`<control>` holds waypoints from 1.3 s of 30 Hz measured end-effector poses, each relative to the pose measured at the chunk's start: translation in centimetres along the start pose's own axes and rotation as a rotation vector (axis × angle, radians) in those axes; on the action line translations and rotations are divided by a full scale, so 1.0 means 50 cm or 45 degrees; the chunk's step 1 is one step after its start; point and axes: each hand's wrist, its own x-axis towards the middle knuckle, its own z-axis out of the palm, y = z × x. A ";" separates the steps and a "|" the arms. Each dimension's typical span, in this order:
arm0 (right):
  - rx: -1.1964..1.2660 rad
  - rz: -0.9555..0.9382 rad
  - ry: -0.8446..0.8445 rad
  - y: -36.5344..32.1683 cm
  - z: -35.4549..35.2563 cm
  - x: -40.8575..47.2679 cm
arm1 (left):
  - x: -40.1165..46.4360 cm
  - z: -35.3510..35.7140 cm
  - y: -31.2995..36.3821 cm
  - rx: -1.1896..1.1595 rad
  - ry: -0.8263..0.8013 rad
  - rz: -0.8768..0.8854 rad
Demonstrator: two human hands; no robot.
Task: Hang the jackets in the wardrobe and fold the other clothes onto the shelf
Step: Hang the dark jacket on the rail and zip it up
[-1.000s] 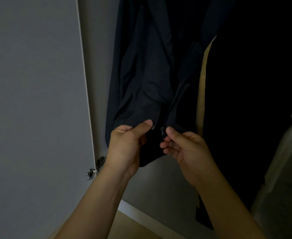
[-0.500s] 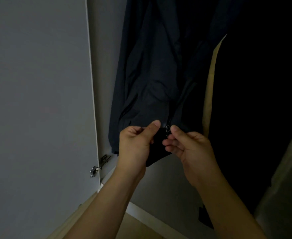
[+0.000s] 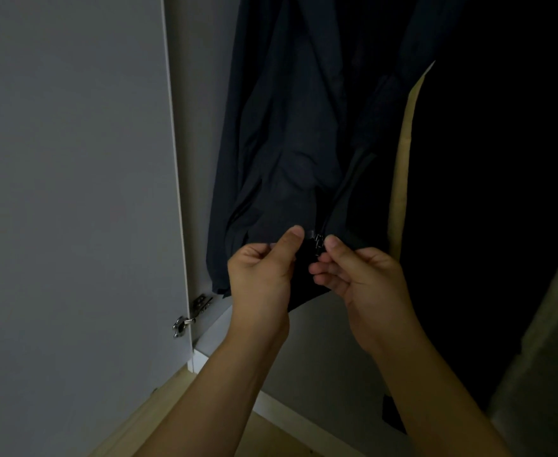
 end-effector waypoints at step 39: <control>-0.080 -0.137 0.119 0.001 0.019 -0.009 | -0.013 0.013 -0.002 0.115 0.146 0.126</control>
